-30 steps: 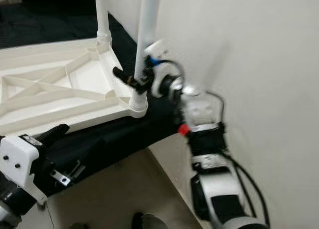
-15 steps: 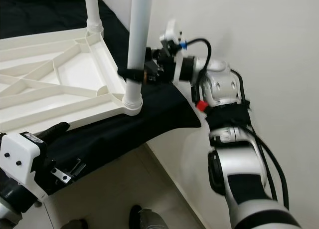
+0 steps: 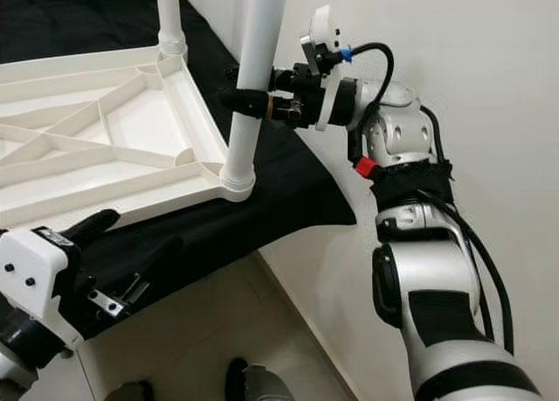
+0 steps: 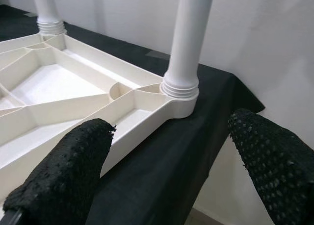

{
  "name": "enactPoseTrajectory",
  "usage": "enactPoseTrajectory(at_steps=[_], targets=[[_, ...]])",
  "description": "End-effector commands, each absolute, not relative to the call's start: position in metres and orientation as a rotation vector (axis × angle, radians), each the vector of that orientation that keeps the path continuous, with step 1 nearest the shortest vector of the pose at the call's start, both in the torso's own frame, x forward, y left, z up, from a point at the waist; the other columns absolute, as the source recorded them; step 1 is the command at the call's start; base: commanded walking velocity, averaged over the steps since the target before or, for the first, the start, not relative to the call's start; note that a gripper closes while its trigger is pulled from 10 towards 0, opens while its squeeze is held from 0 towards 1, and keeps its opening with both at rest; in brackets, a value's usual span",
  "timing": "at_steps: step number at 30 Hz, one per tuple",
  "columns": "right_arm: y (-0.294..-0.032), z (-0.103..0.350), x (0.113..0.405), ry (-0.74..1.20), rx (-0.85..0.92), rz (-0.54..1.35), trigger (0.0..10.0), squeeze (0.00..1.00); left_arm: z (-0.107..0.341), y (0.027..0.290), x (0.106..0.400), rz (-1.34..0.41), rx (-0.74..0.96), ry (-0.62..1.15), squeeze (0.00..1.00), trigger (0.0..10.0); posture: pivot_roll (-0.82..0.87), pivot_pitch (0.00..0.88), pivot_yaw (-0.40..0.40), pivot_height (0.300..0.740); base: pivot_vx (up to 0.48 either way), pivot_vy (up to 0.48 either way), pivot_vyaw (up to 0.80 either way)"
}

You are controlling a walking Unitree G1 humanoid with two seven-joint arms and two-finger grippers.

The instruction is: Building children table

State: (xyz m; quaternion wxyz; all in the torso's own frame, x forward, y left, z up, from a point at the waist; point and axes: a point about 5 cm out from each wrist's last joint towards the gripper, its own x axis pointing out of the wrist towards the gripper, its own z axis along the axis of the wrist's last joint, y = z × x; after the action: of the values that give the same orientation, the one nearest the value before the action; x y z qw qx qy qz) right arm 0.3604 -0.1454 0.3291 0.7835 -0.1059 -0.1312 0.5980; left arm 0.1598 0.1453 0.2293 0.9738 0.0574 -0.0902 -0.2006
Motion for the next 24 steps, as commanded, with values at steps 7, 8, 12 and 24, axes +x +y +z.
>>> enactPoseTrajectory(at_steps=[7, 8, 12, 24], targets=[[-0.131, 0.179, 0.342, 0.139, -0.242, 0.451, 0.0, 0.0, 0.228, 0.146, 0.159, -0.408, 0.108, -0.167, 0.0, 10.0, 0.11, 0.244, -0.184, 0.74, 0.0, 0.0, 0.0], [-0.128, 0.178, 0.338, 0.137, -0.244, 0.469, 0.0, 0.0, 0.229, 0.146, 0.16, -0.405, 0.107, -0.174, 0.0, 10.0, 0.08, 0.209, -0.176, 0.74, 0.0, 0.0, 0.0], [-0.127, 0.196, 0.349, 0.087, -0.268, 0.485, 0.0, 0.0, 0.231, 0.142, 0.162, -0.413, 0.094, -0.185, 0.0, 10.0, 0.08, 0.198, -0.185, 0.74, 0.0, 0.0, 0.0], [-0.092, 0.231, 0.355, -0.028, -0.205, 0.562, 10.0, 0.0, 0.23, 0.139, 0.161, -0.412, 0.092, -0.191, 0.0, 10.0, 0.09, 0.193, -0.184, 0.74, 0.0, 0.0, 0.0]])
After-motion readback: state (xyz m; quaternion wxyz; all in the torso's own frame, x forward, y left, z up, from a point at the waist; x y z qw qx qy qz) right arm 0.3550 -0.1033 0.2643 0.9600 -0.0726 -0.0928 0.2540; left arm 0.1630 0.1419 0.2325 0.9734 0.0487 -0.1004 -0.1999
